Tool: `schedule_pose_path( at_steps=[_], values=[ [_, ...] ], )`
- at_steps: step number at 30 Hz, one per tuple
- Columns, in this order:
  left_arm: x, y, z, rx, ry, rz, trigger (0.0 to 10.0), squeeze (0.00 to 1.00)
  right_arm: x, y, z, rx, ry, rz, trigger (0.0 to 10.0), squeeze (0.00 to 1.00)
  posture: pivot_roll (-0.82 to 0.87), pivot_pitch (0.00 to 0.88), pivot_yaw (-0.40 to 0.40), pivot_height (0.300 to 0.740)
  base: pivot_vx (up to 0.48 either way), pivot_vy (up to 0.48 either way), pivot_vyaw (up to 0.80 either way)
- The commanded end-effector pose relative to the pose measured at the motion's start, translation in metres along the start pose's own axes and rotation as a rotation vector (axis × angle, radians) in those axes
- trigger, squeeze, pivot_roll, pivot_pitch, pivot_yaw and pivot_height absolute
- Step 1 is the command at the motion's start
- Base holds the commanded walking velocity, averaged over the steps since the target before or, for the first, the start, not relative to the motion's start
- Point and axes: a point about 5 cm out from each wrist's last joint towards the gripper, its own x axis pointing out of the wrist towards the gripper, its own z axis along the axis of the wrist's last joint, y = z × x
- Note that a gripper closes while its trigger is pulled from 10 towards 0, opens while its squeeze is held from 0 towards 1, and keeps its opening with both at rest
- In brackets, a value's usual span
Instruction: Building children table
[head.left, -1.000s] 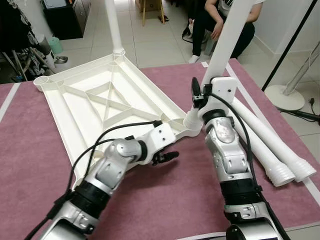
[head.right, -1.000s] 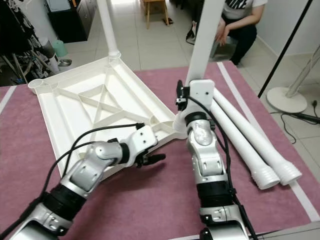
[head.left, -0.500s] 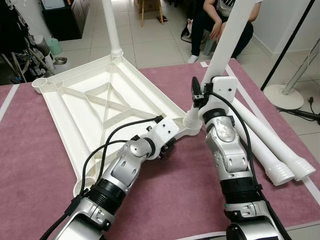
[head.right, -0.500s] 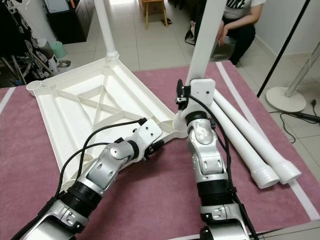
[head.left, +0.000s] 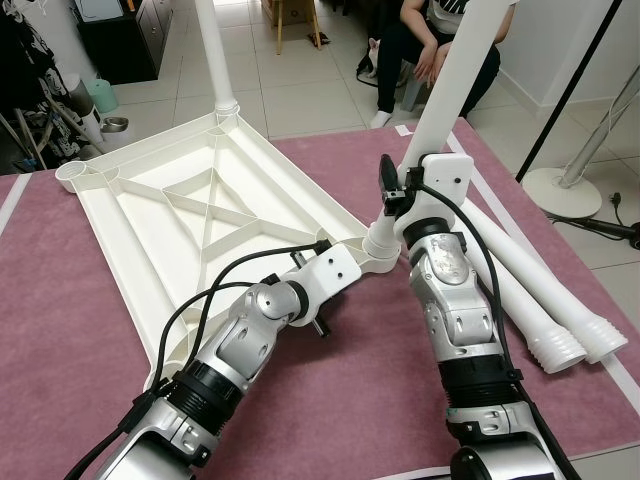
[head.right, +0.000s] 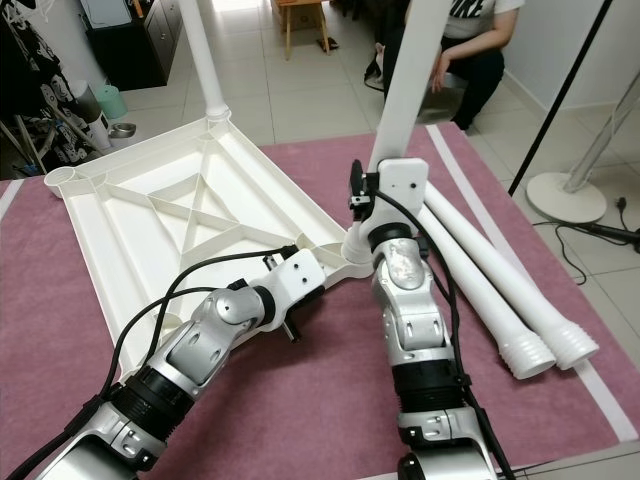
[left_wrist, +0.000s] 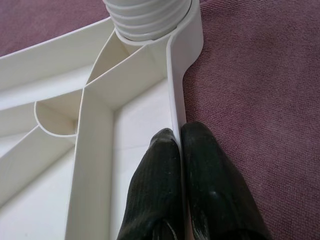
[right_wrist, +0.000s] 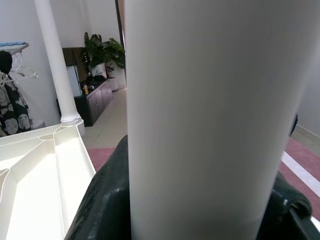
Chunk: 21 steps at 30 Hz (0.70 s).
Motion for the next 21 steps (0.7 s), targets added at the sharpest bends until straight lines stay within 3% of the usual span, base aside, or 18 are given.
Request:
schedule_pose_path(
  at_steps=[1,3,7,9,13,21],
  values=[
    [-0.003,0.002,-0.022,0.019,0.102,-0.033,0.0,0.00,-0.007,-0.010,-0.032,-0.013,0.166,-0.030,10.0,0.00,-0.03,0.000,0.124,0.740,0.000,0.000,0.00],
    [-0.009,0.017,-0.016,0.031,0.073,-0.043,0.0,0.00,-0.004,-0.005,-0.027,0.001,0.164,0.010,10.0,0.00,-0.03,0.000,0.125,0.740,0.000,0.000,0.00],
    [-0.017,0.027,-0.008,0.036,0.039,-0.060,0.0,0.00,-0.003,0.001,-0.023,0.020,0.166,0.038,10.0,0.00,-0.03,0.000,0.125,0.740,0.000,0.000,0.00],
    [-0.028,0.033,0.000,0.044,-0.011,-0.112,0.0,0.00,-0.002,0.006,-0.019,0.028,0.169,0.039,10.0,0.00,-0.03,0.000,0.125,0.740,0.000,0.000,0.00],
    [-0.039,0.030,-0.001,0.068,-0.032,-0.190,0.0,0.00,-0.003,0.009,-0.027,0.009,0.227,-0.014,10.0,0.00,-0.03,0.000,0.124,0.740,0.000,0.000,0.00],
    [-0.035,0.014,-0.016,0.024,0.009,-0.207,0.0,0.00,-0.008,0.020,-0.036,-0.018,0.246,0.024,10.0,0.00,-0.03,0.000,0.119,0.740,0.000,0.000,0.00]
  ],
)
